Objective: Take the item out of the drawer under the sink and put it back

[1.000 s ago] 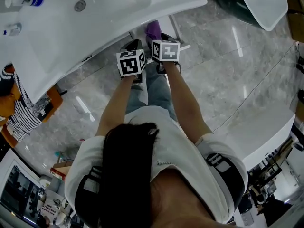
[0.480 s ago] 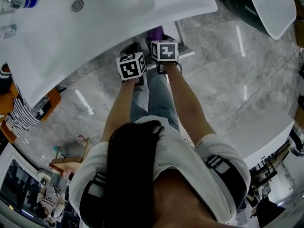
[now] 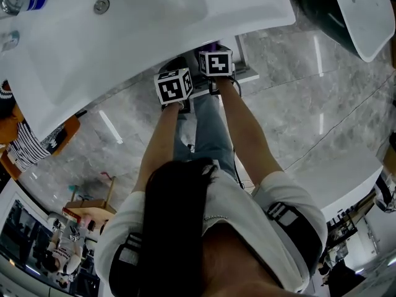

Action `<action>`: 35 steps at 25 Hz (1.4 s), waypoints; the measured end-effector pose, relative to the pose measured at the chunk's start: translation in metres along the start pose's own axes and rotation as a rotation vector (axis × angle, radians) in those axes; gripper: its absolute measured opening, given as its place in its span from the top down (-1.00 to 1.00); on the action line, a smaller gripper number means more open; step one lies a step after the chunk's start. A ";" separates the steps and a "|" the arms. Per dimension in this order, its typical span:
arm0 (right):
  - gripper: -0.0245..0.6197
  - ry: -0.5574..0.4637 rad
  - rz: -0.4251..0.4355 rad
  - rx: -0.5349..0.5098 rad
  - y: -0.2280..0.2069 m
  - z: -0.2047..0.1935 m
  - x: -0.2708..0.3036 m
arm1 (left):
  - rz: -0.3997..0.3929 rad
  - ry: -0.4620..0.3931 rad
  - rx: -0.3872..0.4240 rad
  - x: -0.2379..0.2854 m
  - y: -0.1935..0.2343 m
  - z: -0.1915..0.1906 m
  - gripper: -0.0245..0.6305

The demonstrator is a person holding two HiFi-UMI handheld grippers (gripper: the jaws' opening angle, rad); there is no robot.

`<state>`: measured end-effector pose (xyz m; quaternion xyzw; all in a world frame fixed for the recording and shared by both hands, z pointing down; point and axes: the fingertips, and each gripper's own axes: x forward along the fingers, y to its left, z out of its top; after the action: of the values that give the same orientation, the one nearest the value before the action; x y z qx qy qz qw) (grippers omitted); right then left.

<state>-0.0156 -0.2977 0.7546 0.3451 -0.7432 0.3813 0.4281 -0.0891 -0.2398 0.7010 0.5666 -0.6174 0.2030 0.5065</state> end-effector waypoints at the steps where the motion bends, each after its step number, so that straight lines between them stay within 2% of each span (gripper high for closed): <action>1: -0.04 0.009 -0.001 -0.007 0.000 -0.001 0.004 | -0.001 0.006 -0.014 0.001 0.001 -0.002 0.91; 8: -0.04 0.051 -0.019 -0.047 -0.005 -0.009 0.025 | 0.013 0.008 -0.043 0.006 0.001 -0.009 0.91; 12: -0.04 0.073 -0.064 -0.060 -0.011 -0.012 0.036 | 0.022 0.009 -0.069 0.006 0.008 -0.012 0.91; 16: -0.03 0.117 -0.103 -0.053 -0.024 -0.017 0.042 | 0.037 0.015 -0.029 0.006 0.012 -0.014 0.91; 17: 0.03 0.125 -0.118 -0.058 -0.026 -0.017 0.043 | 0.039 0.016 -0.028 0.006 0.014 -0.014 0.91; 19: 0.40 0.131 -0.150 -0.069 -0.031 -0.018 0.043 | 0.041 0.014 -0.051 0.005 0.019 -0.014 0.91; 21: 0.47 0.129 -0.160 -0.078 -0.033 -0.017 0.043 | 0.043 0.011 -0.068 0.004 0.022 -0.013 0.91; 28: 0.55 0.093 -0.149 -0.060 -0.032 -0.014 0.024 | 0.036 0.014 -0.060 -0.005 0.018 -0.011 0.91; 30: 0.56 0.068 -0.141 -0.050 -0.028 -0.011 0.015 | 0.030 0.017 -0.038 -0.010 0.016 -0.010 0.91; 35: 0.56 -0.012 -0.113 0.003 -0.018 -0.002 -0.017 | -0.001 -0.012 -0.041 -0.025 0.008 0.000 0.91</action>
<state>0.0072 -0.3017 0.7450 0.3892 -0.7245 0.3555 0.4441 -0.1000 -0.2257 0.6824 0.5576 -0.6243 0.1865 0.5143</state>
